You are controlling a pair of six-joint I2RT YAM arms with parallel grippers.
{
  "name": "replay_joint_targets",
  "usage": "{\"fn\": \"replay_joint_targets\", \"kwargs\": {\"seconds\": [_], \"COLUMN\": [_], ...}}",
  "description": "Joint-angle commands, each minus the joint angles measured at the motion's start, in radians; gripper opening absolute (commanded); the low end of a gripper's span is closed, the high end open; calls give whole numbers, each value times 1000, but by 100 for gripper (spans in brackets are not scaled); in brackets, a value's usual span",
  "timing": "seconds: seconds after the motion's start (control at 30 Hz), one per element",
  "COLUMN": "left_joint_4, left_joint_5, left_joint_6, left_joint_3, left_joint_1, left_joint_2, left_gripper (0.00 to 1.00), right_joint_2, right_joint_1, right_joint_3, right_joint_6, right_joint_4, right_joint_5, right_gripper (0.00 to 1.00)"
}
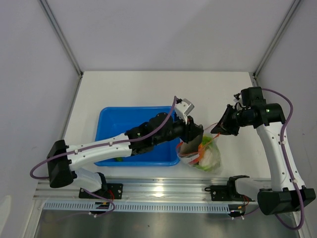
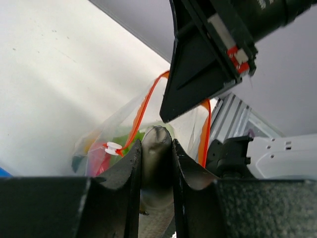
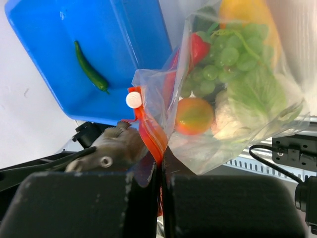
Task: Place the food in the zip-top bag and seal the zipper
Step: Place the fake seafood in the zipper food storage bag.
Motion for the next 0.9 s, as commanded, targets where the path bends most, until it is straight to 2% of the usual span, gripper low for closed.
{"fn": "replay_joint_targets", "kwargs": {"seconds": [0.0, 0.1, 0.13, 0.2, 0.3, 0.33, 0.6, 0.67, 0.87], "left_joint_4": [60, 297, 441, 511, 618, 736, 1250, 1358, 1485], "left_joint_5": [-53, -59, -59, -7, -16, -13, 173, 217, 295], "left_joint_6": [-61, -58, -96, -121, -121, -119, -234, -260, -196], "left_joint_3": [54, -30, -65, -69, -78, -90, -198, -202, -204], "left_joint_1": [7, 8, 13, 33, 34, 36, 88, 97, 108], "left_joint_2": [-58, -92, -94, -78, -55, -49, 104, 138, 205], "left_gripper": [1, 1, 0, 1, 1, 1, 1, 0, 1], "right_joint_2": [-61, -69, -66, -62, -58, -62, -75, -77, -94], "right_joint_1": [-8, -8, -8, -8, -8, -8, -8, -9, -8], "right_joint_3": [20, 2, -1, -4, -3, -4, -37, -37, -58], "right_joint_6": [-14, 12, 35, 60, 95, 107, 166, 184, 264], "right_joint_4": [39, 56, 70, 79, 81, 84, 130, 131, 150], "right_joint_5": [-8, -53, -68, -108, -136, -139, -189, -202, -303], "right_gripper": [0, 0, 0, 0, 0, 0, 0, 0, 0]}}
